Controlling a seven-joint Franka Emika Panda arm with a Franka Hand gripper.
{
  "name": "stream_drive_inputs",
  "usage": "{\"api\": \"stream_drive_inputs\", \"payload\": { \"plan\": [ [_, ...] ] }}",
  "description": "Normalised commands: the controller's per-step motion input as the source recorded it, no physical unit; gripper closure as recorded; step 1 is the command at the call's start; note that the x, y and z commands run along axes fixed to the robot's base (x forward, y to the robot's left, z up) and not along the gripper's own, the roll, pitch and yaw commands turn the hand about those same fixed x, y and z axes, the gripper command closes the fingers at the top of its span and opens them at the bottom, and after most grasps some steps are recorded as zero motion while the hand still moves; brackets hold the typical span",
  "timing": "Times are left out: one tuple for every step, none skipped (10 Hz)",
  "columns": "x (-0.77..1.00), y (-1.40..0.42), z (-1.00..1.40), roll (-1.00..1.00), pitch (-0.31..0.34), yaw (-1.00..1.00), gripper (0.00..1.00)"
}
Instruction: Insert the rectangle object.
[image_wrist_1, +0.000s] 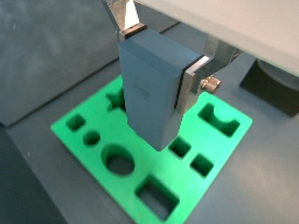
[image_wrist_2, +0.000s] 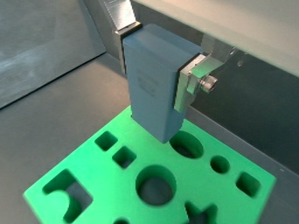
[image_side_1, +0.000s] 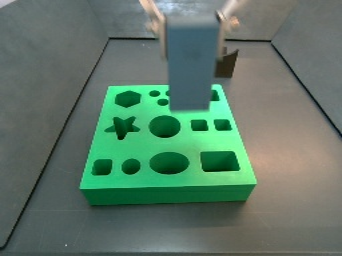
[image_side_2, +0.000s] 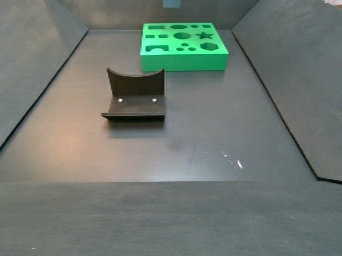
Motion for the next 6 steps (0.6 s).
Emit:
{"api": "stream_drive_inputs", "payload": {
  "plan": [
    [0.82, -0.47, -0.46, 0.33, 0.080, 0.00, 1.00],
    [0.81, -0.47, -0.46, 0.33, 0.083, 0.00, 1.00],
    [0.85, -0.43, -0.53, 0.29, 0.111, 0.00, 1.00],
    [0.84, -0.38, -0.47, 0.17, 0.126, 0.00, 1.00],
    [0.59, -0.21, -0.40, 0.15, 0.134, 0.00, 1.00],
    [0.39, -0.14, -0.31, 0.14, 0.114, 0.00, 1.00]
  ]
}}
